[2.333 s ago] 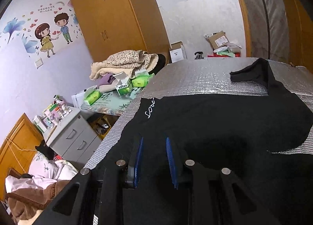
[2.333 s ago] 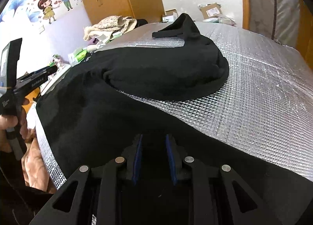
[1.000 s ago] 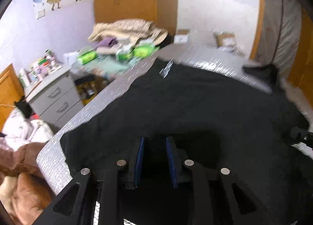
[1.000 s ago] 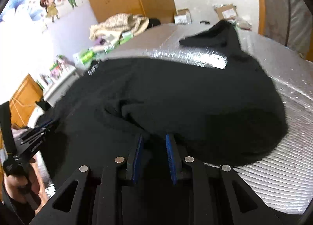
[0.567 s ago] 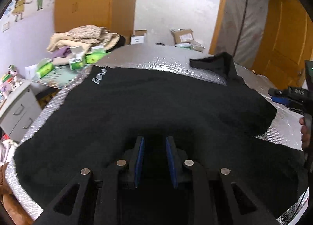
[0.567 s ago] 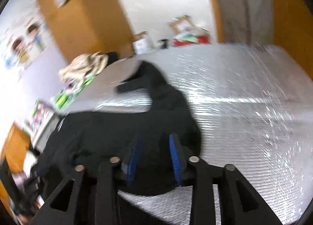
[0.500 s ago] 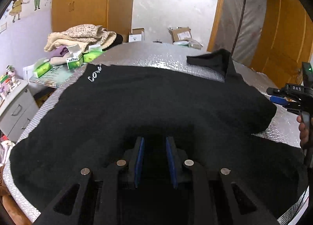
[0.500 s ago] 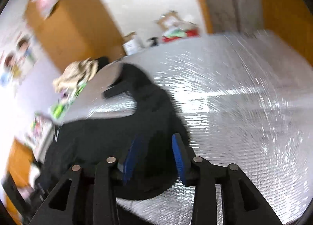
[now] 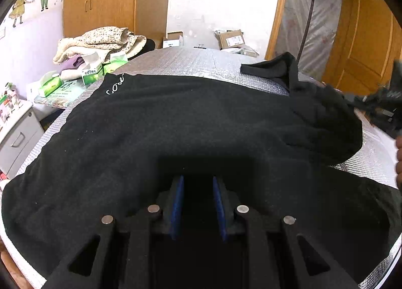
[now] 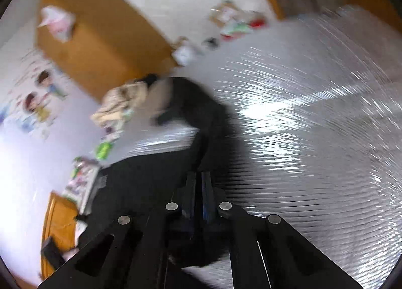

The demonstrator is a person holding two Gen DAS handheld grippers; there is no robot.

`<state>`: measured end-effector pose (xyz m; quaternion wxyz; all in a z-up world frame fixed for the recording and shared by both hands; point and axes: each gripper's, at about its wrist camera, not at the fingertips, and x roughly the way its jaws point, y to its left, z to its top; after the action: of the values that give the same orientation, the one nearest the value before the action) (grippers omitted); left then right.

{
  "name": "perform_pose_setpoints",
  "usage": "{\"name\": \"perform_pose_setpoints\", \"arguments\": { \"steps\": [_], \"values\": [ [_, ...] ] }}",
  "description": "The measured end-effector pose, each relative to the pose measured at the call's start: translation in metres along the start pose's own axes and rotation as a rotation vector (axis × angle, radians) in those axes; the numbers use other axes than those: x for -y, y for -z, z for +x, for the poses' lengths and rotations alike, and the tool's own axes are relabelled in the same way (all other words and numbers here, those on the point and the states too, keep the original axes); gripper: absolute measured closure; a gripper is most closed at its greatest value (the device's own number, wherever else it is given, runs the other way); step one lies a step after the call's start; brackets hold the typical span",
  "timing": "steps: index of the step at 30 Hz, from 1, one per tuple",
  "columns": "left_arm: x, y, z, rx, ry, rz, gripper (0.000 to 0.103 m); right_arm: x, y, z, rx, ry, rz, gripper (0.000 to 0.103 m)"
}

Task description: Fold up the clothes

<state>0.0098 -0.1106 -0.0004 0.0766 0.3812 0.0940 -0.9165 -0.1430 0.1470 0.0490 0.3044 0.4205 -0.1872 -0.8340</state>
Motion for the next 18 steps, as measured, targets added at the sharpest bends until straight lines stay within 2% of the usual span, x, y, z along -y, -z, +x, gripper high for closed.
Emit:
{"name": "perform_pose_setpoints", "arguments": {
  "steps": [2,5,7,8,10,12,15,16,18],
  "values": [
    [0.0,0.0,0.0,0.001,0.001,-0.002,0.079,-0.043,0.01,0.0,-0.03,-0.098,-0.111,0.1],
    [0.0,0.001,-0.001,0.004,0.002,-0.004,0.079,-0.095,0.035,0.015,-0.156,-0.218,-0.274,0.099],
    [0.0,0.001,-0.002,0.006,0.005,-0.008,0.079,-0.117,0.051,0.029,-0.22,-0.197,-0.38,0.095],
    [-0.001,0.001,-0.002,0.007,0.007,-0.011,0.079,-0.117,0.053,0.03,-0.215,-0.175,-0.39,0.085],
    [-0.001,0.002,-0.002,0.009,0.013,-0.017,0.079,-0.105,0.049,0.025,-0.174,-0.142,-0.348,0.077],
    [-0.001,0.002,-0.002,0.009,0.014,-0.02,0.079,-0.082,0.032,0.011,-0.09,-0.118,-0.25,0.077],
    [0.001,0.002,-0.001,0.007,0.002,-0.009,0.079,-0.045,0.006,-0.009,0.053,-0.015,-0.131,0.07],
    [0.002,0.002,0.0,0.006,-0.001,-0.006,0.079,-0.03,-0.004,-0.011,0.081,0.032,-0.106,0.065],
    [0.002,0.002,0.0,0.006,-0.004,-0.004,0.079,-0.006,-0.02,-0.003,0.091,0.117,-0.067,0.063]
  ]
}}
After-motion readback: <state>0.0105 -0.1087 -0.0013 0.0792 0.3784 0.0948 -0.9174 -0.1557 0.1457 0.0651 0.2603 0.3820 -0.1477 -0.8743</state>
